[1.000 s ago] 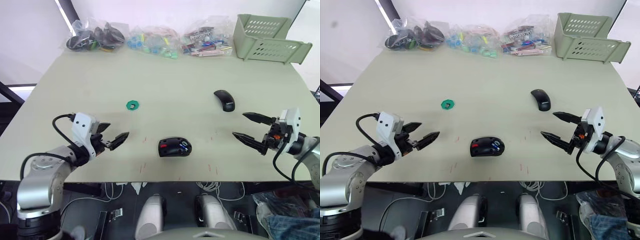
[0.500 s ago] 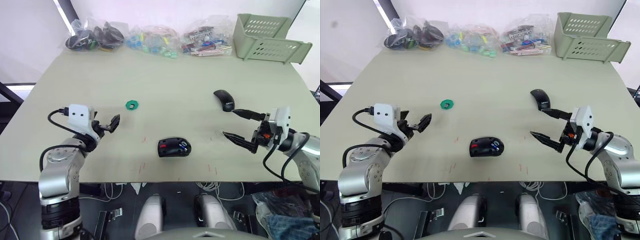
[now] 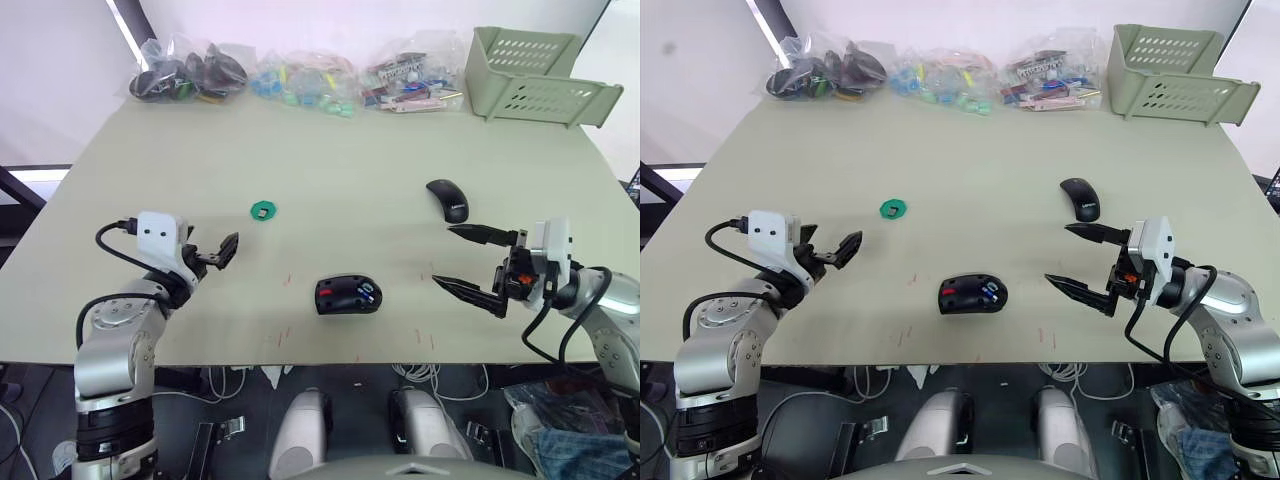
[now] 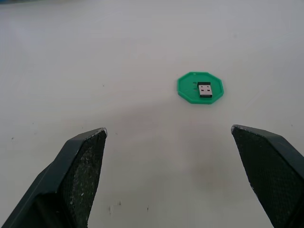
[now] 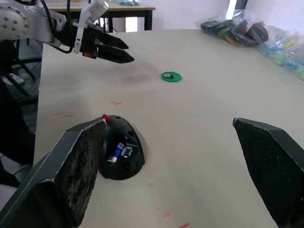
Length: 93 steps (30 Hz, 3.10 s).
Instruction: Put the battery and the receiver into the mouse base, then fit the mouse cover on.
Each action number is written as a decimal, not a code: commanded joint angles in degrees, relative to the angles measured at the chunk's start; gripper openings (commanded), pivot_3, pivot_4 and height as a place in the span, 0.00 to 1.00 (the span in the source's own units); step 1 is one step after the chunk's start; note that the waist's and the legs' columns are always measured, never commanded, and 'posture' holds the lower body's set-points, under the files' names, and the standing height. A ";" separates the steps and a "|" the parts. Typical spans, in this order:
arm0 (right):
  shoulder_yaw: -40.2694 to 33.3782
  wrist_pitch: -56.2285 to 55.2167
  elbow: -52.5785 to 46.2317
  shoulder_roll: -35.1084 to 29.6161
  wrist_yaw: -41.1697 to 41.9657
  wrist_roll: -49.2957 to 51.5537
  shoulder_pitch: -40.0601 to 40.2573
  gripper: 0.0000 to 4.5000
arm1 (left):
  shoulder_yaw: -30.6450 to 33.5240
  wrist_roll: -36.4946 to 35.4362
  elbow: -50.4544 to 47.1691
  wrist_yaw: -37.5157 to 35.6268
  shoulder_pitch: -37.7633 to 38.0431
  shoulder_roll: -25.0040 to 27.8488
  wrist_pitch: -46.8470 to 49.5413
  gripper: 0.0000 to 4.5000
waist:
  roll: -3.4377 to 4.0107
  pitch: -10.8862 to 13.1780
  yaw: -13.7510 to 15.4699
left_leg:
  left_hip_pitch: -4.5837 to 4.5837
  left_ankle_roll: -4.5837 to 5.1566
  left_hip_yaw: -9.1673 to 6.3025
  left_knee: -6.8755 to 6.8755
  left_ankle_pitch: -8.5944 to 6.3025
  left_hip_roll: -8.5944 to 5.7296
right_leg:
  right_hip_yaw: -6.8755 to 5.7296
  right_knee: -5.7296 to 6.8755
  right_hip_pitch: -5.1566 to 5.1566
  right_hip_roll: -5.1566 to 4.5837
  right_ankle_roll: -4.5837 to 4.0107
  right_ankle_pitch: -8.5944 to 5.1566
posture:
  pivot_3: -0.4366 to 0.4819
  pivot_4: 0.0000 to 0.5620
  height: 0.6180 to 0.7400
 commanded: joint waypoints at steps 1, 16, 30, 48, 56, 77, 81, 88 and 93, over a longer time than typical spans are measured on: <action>-0.64 0.29 -2.33 -0.40 -0.57 0.87 -0.40 1.00 | 0.32 -0.47 -0.62 0.67 -1.00 -0.12 -1.94 0.99 | 0.00 0.00 0.00 | 0.01 0.00 0.01 0.00 0.00 0.00 | 0.00 0.00 0.00 0.00 0.00 0.00 | 0.48 0.27 1.00; -1.61 -0.34 -3.15 -0.33 -2.55 0.94 1.36 1.00 | -4.26 0.43 0.53 8.23 -7.09 -6.03 -0.16 0.80 | -0.02 -0.01 0.02 | -0.03 0.00 -0.01 0.03 0.01 -0.03 | -0.10 0.03 0.01 0.03 0.07 0.04 | 0.48 0.27 1.00; -2.83 -2.23 3.38 -0.63 -1.23 0.04 -0.54 1.00 | -8.37 3.06 9.40 13.34 -14.80 -8.64 1.56 0.52 | -0.01 -0.01 0.07 | -0.21 0.00 -0.18 0.08 0.01 -0.07 | -0.30 -0.03 -0.01 0.04 0.21 0.13 | 0.48 0.27 1.00; -3.81 -0.25 1.91 -2.12 -1.63 1.24 0.04 1.00 | -11.13 6.67 19.26 13.11 -20.44 -9.96 -4.11 0.40 | -0.01 -0.01 0.08 | -0.32 -0.01 -0.28 0.07 0.01 -0.08 | -0.40 -0.07 -0.04 0.03 0.22 0.14 | 0.48 0.27 1.00; -3.48 0.20 1.52 -1.68 -1.47 1.02 0.46 1.00 | -11.19 7.24 18.80 13.04 -19.91 -10.07 -3.81 0.40 | -0.01 -0.01 0.07 | -0.32 -0.01 -0.28 0.08 0.01 -0.08 | -0.40 -0.06 -0.04 0.03 0.22 0.14 | 0.48 0.27 1.00; -3.55 1.00 0.74 -1.93 -1.34 1.35 0.94 1.00 | -12.42 8.56 22.44 13.64 -22.74 -10.34 -2.47 0.40 | -0.01 -0.01 0.07 | -0.32 -0.01 -0.29 0.08 0.01 -0.09 | -0.41 -0.05 -0.04 0.03 0.23 0.14 | 0.48 0.27 1.00; -3.60 1.36 0.47 -1.87 -1.52 1.37 0.80 1.00 | -12.51 8.64 22.08 13.63 -22.80 -10.39 -2.05 0.40 | -0.01 -0.01 0.08 | -0.32 -0.01 -0.29 0.08 0.01 -0.08 | -0.41 -0.06 -0.04 0.03 0.23 0.14 | 0.48 0.27 1.00; -3.12 1.70 0.10 -1.45 -2.11 1.24 0.61 1.00 | -12.69 9.13 22.07 13.65 -22.99 -9.94 -1.27 0.40 | -0.01 -0.01 0.07 | -0.31 -0.01 -0.29 0.08 0.02 -0.09 | -0.41 -0.04 -0.03 0.03 0.23 0.14 | 0.48 0.27 1.00; -2.91 1.63 0.06 -1.35 -2.29 1.15 0.77 1.00 | -12.45 9.40 21.65 13.55 -22.66 -9.63 -0.84 0.40 | -0.01 -0.01 0.06 | -0.31 -0.01 -0.29 0.08 0.02 -0.09 | -0.41 -0.04 -0.03 0.03 0.23 0.14 | 0.48 0.27 1.00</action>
